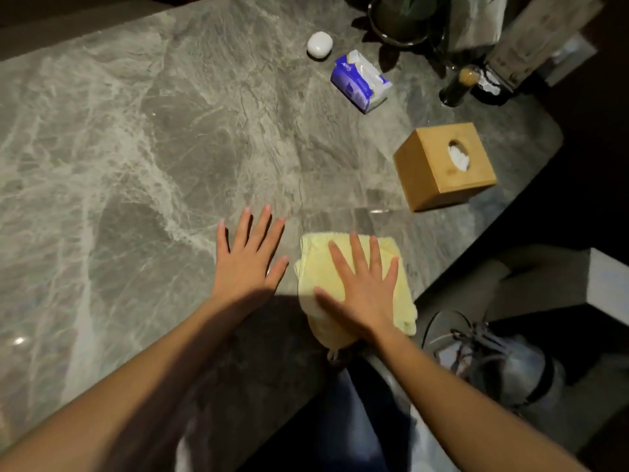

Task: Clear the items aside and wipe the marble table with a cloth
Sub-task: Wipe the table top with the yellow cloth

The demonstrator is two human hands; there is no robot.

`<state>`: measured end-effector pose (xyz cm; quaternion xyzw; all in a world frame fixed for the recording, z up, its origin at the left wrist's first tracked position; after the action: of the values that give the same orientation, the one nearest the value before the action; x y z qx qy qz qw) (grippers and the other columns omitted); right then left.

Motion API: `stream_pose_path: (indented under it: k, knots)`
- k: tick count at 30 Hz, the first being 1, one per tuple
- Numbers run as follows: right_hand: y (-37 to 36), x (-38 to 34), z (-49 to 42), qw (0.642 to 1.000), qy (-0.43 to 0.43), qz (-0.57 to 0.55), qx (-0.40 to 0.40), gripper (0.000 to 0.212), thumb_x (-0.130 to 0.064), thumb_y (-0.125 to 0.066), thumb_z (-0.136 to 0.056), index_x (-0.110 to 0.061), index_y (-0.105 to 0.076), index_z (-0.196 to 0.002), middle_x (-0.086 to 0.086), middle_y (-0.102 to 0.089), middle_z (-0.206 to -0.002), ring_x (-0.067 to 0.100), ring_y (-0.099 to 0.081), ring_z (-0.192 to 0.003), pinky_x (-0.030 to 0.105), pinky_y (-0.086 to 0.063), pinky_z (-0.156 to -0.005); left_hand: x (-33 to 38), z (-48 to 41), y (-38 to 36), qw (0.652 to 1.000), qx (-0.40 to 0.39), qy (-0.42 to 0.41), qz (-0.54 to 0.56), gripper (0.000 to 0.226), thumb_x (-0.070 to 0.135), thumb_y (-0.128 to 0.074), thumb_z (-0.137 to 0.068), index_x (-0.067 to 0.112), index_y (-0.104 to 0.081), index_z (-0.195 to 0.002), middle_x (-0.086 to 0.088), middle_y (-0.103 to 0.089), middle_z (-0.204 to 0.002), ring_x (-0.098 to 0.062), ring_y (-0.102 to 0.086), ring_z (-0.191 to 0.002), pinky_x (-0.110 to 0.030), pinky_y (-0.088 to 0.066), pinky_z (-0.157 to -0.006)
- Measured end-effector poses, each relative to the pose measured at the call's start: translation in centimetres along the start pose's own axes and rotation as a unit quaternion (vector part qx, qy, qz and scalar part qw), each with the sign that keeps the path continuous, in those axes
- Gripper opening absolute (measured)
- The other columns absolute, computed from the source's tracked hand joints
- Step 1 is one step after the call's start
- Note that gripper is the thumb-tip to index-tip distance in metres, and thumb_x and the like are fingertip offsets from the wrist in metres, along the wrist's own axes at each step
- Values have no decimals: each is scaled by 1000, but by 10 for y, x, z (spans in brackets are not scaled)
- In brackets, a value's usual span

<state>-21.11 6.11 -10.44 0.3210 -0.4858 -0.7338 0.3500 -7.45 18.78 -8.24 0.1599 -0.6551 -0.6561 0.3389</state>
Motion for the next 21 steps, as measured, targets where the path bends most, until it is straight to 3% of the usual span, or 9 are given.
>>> stream_pose_path:
  k: [3, 6, 12, 21]
  knots:
    - [-25, -34, 71, 999, -15, -22, 28, 89, -78, -41, -73, -47, -6, -148, -4, -1, -162, 30, 8, -148, 68, -1, -109, -4, 37, -7, 999, -17, -35, -26, 63, 48, -32, -87, 26, -28, -146, 0, -20, -157, -22, -6, -145, -58, -6, -113]
    - [-41, -52, 98, 995, -57, -74, 38, 88, -75, -48, -70, -48, -14, -147, -6, -5, -162, 28, 11, -148, 67, 2, -109, 3, 58, -17, 995, -38, -76, -49, 57, 48, -34, -89, 22, -43, -140, -3, -38, -150, -26, -25, -142, -58, -18, -109]
    - [-29, -54, 76, 991, -101, -45, 73, 82, -76, -42, -76, -42, -22, -147, -2, -12, -161, 33, -1, -148, 69, -9, -108, 14, 64, -31, 993, -68, -93, -31, 65, 53, -28, -90, 18, -37, -144, -4, -35, -152, -27, -29, -142, -55, -13, -111]
    - [9, -45, -50, 996, -61, -16, 64, 83, -76, -35, -78, -42, -8, -149, -3, 1, -162, 33, 9, -148, 68, 4, -109, 14, 63, -31, 995, -65, -72, -19, 67, 51, -30, -91, 18, -20, -149, -9, -28, -155, -24, -24, -144, -60, -15, -111]
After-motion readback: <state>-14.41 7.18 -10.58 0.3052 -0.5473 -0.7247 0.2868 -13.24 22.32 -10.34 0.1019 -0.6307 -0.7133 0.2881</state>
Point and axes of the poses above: each hand's wrist, its own z-axis away from the middle knuckle, its own y-axis out of the back of the hand, x = y × z, the point moved 10 cm from there along -z, towards the middle knuckle
